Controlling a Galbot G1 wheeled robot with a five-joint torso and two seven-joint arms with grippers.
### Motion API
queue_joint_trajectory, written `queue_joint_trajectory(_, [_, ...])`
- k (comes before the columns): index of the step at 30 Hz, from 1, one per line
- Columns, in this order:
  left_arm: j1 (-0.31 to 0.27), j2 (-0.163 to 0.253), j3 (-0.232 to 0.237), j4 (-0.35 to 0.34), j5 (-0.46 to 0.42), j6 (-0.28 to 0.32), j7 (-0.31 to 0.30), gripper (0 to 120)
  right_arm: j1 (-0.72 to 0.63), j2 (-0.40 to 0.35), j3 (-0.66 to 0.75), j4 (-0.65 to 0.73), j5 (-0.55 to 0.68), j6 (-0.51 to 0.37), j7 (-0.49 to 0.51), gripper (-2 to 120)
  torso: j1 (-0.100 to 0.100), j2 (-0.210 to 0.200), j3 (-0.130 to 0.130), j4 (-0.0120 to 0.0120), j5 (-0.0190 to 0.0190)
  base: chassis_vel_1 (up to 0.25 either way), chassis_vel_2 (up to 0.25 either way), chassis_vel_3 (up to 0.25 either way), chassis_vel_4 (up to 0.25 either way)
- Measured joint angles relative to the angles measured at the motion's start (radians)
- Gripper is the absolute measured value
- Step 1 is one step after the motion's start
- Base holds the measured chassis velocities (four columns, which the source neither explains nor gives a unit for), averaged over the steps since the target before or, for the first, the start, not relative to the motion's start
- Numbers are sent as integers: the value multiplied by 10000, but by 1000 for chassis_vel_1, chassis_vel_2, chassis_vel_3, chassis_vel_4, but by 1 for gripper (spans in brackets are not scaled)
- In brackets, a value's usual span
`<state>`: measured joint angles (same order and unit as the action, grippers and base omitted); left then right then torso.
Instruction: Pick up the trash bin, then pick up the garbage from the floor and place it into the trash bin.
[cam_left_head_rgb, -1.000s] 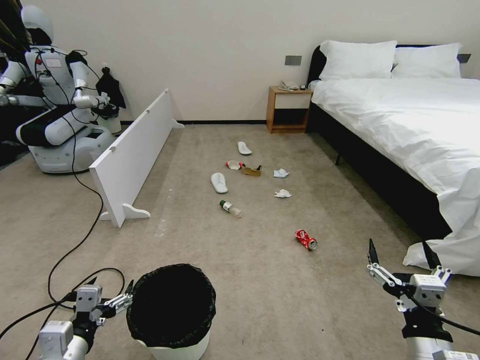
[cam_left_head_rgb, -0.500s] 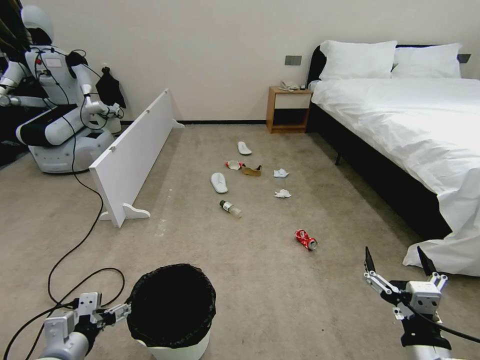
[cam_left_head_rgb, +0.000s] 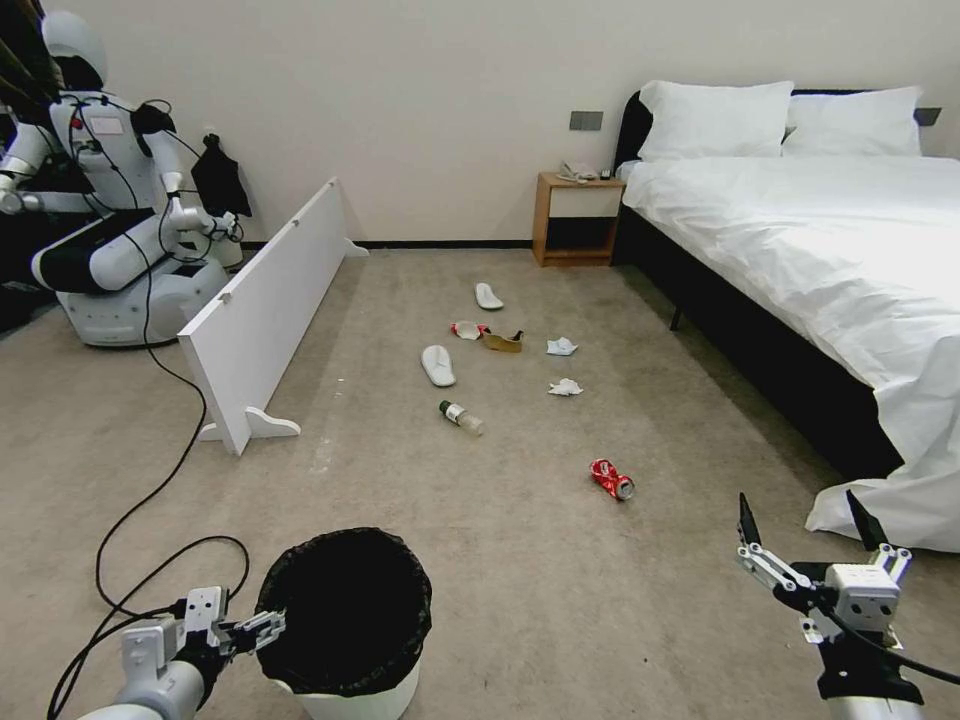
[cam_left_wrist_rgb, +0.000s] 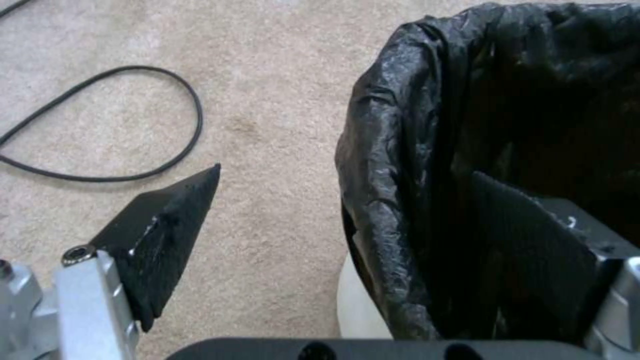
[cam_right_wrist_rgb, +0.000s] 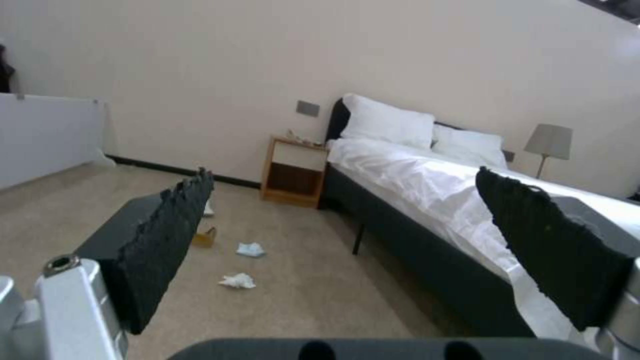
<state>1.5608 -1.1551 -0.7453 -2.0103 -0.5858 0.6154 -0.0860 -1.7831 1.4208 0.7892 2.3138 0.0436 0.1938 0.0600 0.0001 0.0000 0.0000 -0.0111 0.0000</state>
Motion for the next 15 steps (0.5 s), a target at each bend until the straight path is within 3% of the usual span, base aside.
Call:
queue_joint_trajectory(13, [-337,49,254,387,-711,561,-586,94,-180,2,-21,250,-1,-20,-22,100,0,0,0,0,-1,0,0,0,0])
queue_joint_trajectory(15, [-413,82,394,431,-938,771,-703,82,-213,6,-18,307,0,-28,-25,100,0,0,0,0,0,0,0,0,0])
